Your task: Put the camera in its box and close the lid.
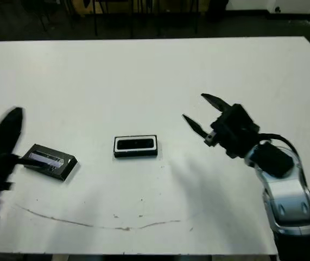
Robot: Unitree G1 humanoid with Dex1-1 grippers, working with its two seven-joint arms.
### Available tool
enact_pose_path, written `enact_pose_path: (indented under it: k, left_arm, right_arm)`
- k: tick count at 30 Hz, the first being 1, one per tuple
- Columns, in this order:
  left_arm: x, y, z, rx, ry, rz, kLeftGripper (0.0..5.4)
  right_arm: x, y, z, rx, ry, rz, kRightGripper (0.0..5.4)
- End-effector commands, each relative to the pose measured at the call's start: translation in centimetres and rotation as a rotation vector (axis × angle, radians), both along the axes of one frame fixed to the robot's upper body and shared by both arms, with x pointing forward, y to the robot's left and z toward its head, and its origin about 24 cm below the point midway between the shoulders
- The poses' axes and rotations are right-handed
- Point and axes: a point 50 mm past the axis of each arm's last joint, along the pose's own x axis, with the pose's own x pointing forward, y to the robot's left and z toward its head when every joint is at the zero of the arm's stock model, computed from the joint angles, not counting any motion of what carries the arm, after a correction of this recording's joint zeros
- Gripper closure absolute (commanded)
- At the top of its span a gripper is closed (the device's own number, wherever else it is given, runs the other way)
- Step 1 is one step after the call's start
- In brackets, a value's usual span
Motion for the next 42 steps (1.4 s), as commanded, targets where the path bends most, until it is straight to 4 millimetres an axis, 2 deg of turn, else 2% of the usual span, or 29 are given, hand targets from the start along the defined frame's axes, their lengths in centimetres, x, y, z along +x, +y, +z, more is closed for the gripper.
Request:
enact_pose_path:
  k: [1,4,9,13,18,24,32,42]
  left_arm:
    - [-0.7,1.7,1.7,0.087,0.155,-0.062,5.40]
    - [-0.6,3.2,2.6,0.181,0.219,-0.089,5.40]
    - [0.0,5.5,2.1,0.300,0.441,-0.114,5.40]
    - [1.0,6.0,1.6,0.356,0.517,-0.158,5.40]
    - [2.9,7.2,0.2,0.316,0.689,-0.227,5.40]
    - [4.8,7.2,-1.3,0.297,0.852,-0.339,5.40]
    - [5.6,7.0,-3.7,0.320,1.043,-0.415,5.40]
    - [5.6,6.4,-4.2,0.365,1.107,-0.422,5.40]
  right_arm:
    - [-0.5,-0.4,-0.2,-0.008,0.030,-0.026,3.94]
    - [-0.6,-0.4,-0.1,-0.003,0.039,-0.033,4.48]
    - [-0.7,-0.3,0.2,-0.011,0.034,-0.041,5.39]
    - [-0.6,-0.5,0.4,0.006,0.024,-0.055,5.39]
    - [-0.4,-0.7,1.0,0.009,0.019,-0.079,5.39]
    - [-0.4,-0.9,1.3,0.044,0.020,-0.082,5.39]
    - [0.1,-1.2,1.3,0.122,0.028,-0.055,5.39]
    - [0.2,-1.4,1.2,0.147,0.049,-0.061,5.39]
